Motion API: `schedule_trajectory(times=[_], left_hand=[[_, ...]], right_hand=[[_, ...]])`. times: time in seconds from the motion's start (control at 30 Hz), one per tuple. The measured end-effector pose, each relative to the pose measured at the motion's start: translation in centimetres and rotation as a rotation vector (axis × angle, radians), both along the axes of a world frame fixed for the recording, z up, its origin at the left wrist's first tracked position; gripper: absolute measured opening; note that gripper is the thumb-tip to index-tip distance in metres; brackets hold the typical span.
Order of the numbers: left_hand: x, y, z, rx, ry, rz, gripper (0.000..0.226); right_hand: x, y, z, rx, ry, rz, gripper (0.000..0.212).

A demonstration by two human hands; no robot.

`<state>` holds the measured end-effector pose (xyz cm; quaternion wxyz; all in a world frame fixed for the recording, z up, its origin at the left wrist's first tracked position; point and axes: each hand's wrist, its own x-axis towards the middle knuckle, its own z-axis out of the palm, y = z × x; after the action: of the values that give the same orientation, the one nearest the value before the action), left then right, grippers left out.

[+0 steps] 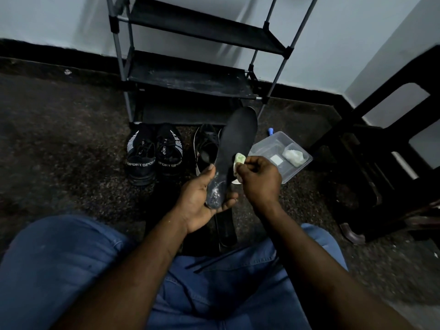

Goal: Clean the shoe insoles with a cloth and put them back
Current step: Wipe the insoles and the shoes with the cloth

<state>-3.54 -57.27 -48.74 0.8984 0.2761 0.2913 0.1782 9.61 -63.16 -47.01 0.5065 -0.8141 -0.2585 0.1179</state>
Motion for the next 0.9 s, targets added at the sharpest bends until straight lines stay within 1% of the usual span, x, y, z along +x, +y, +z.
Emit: schedule_trajectory(times=[0.07, 0.13, 0.27, 0.3, 0.37, 0.47, 0.63, 0.73, 0.83, 0.9], left_hand=[[0.2, 0.2, -0.1, -0.01, 0.014, 0.035, 0.036], [0.2, 0.3, -0.2, -0.015, 0.015, 0.036, 0.038], [0.0, 0.2, -0.3, -0.003, -0.004, 0.013, 0.044], [0.0, 0.2, -0.3, 0.008, -0.005, 0.007, 0.045], [0.0, 0.2, -0.5, 0.023, -0.01, 0.003, 0.044], [0.0, 0.4, -0.9, 0.03, -0.004, -0.003, 0.043], [0.1, 0.6, -1.4, 0.057, 0.044, 0.015, 0.043], [0.3, 0.8, -1.7, 0.067, 0.054, 0.027, 0.054], [0.3, 0.7, -2.0, 0.126, 0.046, 0.01, 0.054], [0.3, 0.6, -2.1, 0.131, 0.035, 0.008, 0.06]], right_hand=[[-0.2, -0.1, 0.0, 0.006, -0.051, 0.021, 0.015], [-0.4, -0.4, -0.2, 0.024, -0.134, 0.033, 0.022], [-1.2, -0.9, -0.2, 0.034, -0.309, 0.051, 0.028], [-1.3, -0.9, -0.3, 0.025, -0.336, 0.054, 0.029], [-1.4, -0.9, -0.6, -0.004, -0.398, 0.063, 0.023], [-1.4, -0.9, -0.8, -0.04, -0.547, 0.132, 0.014], [-2.2, -0.6, -0.7, -0.047, -0.606, 0.283, 0.014], [-2.5, -0.1, -0.2, -0.07, -0.651, 0.37, 0.014], [-1.2, 0.7, 0.3, -0.103, -0.61, 0.265, 0.015], [-1.3, 0.9, 0.3, -0.115, -0.59, 0.231, 0.013]])
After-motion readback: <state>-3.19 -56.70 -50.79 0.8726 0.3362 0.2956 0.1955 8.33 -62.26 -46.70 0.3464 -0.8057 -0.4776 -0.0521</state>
